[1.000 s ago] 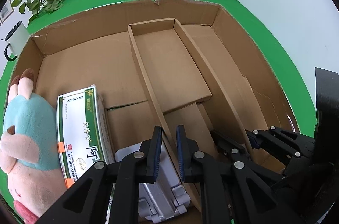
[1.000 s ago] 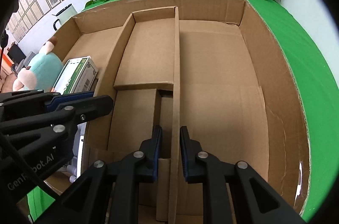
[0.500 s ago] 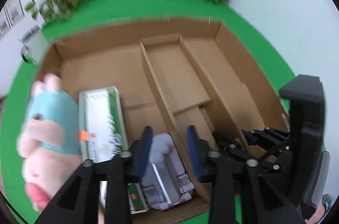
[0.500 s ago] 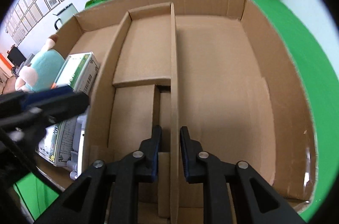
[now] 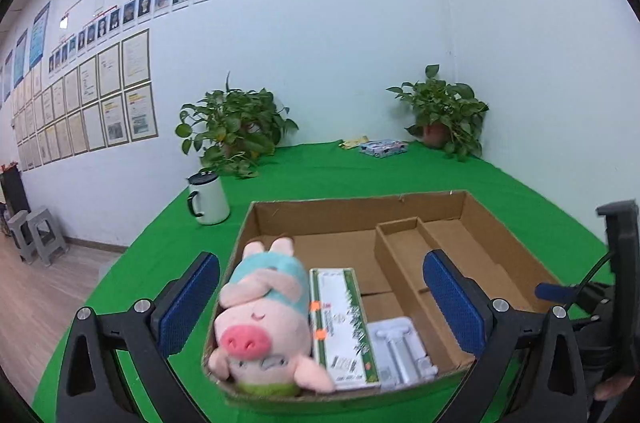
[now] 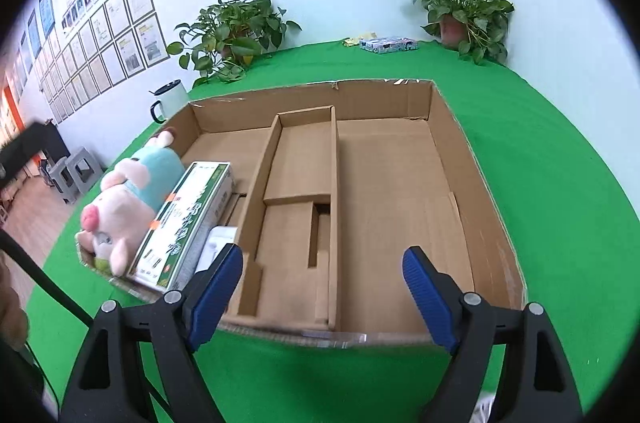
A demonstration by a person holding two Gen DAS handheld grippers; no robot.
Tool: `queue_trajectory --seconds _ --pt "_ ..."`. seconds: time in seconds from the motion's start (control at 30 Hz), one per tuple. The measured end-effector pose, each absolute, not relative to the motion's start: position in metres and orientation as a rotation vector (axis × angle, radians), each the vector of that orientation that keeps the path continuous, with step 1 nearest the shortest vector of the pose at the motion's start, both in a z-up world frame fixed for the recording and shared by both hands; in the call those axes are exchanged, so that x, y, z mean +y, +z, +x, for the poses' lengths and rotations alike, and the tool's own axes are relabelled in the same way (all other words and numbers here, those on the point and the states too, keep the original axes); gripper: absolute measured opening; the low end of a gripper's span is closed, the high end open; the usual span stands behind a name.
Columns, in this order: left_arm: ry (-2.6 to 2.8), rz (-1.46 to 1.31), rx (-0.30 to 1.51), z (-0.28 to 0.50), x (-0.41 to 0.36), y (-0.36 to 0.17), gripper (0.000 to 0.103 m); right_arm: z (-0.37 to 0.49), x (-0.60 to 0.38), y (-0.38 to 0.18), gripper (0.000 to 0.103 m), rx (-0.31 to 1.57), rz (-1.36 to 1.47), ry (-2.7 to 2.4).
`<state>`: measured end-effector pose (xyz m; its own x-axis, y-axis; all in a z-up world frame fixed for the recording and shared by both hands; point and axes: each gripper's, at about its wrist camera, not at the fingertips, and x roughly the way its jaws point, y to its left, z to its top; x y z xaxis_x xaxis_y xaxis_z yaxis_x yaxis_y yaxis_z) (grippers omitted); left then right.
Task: Organize objects
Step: 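Lower the divider insert into the box and open the right tool, then move the right tool to the white handheld fan and close on its handle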
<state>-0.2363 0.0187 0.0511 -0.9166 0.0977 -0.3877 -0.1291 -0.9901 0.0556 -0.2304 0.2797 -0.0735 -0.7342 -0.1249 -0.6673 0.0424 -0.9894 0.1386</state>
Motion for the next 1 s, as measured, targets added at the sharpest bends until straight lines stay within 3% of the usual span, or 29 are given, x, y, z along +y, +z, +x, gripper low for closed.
queue_trajectory --seconds 0.23,0.3,0.33,0.37,0.43,0.5,0.53,0.57,0.6,0.63,0.67,0.7,1.0 --pt "2.998 -0.598 0.100 -0.186 0.005 0.025 0.103 -0.194 0.275 -0.078 0.077 -0.174 1.095 -2.889" --pt "2.993 -0.601 0.089 -0.180 0.009 0.018 0.102 -0.184 0.272 -0.079 0.052 -0.129 1.076 -2.921" --pt "2.991 -0.610 0.085 -0.178 0.010 0.014 0.102 -0.179 0.271 -0.079 0.025 -0.099 1.076 -2.941" --pt "2.987 -0.617 0.083 -0.177 0.012 0.011 0.098 -0.176 0.271 -0.080 0.008 -0.069 1.087 -2.960" --pt "2.973 -0.632 0.080 -0.177 0.016 0.009 0.079 -0.170 0.275 -0.080 0.008 -0.088 1.099 -2.959" --pt "2.906 -0.671 0.071 -0.177 0.019 0.008 0.022 -0.167 0.280 -0.080 0.008 -0.130 1.094 -2.937" --pt "2.872 -0.690 0.041 -0.177 0.019 0.007 0.019 -0.166 0.280 -0.080 0.022 -0.127 1.095 -2.930" --pt "2.870 -0.686 -0.004 -0.174 0.017 0.006 0.020 -0.164 0.278 -0.080 0.060 -0.113 1.097 -2.931" --pt "2.885 -0.671 -0.021 -0.173 0.016 0.006 0.029 -0.163 0.276 -0.080 0.081 -0.092 1.092 -2.937" --pt "2.912 -0.663 -0.013 -0.170 0.017 0.007 0.043 -0.160 0.274 -0.080 0.094 -0.072 1.060 -2.943" --pt "2.933 -0.664 0.006 -0.169 0.018 0.008 0.087 -0.156 0.272 -0.078 0.094 -0.055 1.024 -2.944" --pt "2.963 -0.658 0.028 -0.167 0.018 0.009 0.101 -0.153 0.270 -0.078 0.094 -0.042 1.007 -2.939" --pt "2.932 -0.635 0.108 -0.160 0.017 0.012 0.101 -0.128 0.257 -0.068 0.094 -0.001 0.817 -2.814"
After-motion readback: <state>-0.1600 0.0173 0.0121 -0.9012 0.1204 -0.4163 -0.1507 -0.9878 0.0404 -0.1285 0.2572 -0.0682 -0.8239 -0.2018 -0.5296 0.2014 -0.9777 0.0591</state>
